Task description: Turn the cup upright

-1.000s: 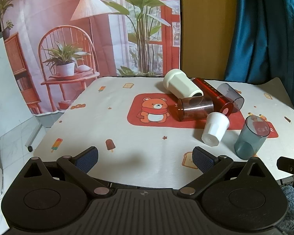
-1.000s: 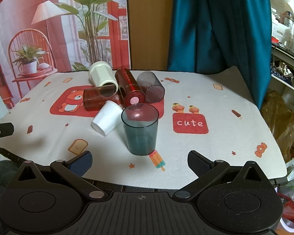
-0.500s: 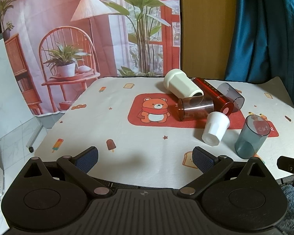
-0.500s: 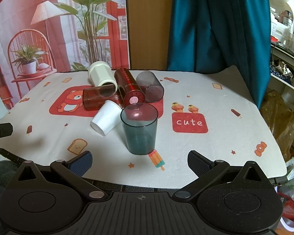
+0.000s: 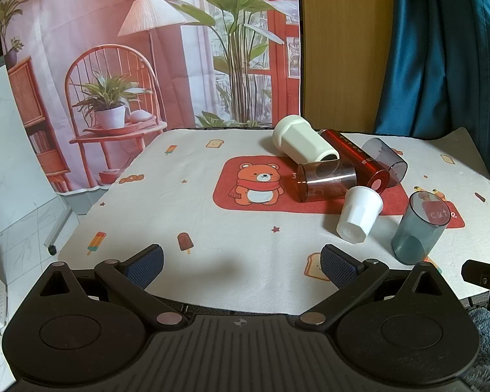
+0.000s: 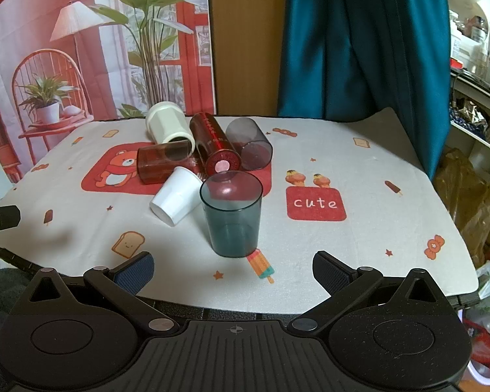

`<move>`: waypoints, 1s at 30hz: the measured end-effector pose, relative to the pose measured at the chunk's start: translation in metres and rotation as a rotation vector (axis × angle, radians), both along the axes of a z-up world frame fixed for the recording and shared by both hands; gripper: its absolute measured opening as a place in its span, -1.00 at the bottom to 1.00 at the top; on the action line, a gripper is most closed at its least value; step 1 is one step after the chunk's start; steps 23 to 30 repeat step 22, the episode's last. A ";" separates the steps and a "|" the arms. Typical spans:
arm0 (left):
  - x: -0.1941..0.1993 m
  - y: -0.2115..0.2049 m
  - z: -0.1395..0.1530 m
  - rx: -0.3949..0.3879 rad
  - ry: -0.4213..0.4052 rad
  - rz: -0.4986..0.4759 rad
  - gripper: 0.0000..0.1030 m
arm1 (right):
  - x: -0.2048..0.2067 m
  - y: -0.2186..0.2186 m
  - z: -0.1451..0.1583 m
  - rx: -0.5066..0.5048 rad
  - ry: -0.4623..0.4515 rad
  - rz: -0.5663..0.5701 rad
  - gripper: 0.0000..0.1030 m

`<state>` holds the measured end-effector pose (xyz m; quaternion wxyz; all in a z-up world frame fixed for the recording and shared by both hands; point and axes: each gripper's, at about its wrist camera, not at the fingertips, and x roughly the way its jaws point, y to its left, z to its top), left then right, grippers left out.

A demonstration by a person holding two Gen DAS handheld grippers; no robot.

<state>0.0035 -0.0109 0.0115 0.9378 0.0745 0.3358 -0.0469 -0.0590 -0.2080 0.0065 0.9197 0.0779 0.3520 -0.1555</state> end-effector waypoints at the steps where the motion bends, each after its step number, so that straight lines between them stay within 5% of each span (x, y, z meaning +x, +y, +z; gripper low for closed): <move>1: 0.000 0.000 0.000 0.000 0.000 0.000 1.00 | 0.000 0.000 0.000 0.001 0.000 -0.001 1.00; 30: -0.004 0.000 0.004 -0.002 -0.027 -0.020 1.00 | -0.001 -0.002 -0.002 0.003 0.001 -0.002 0.99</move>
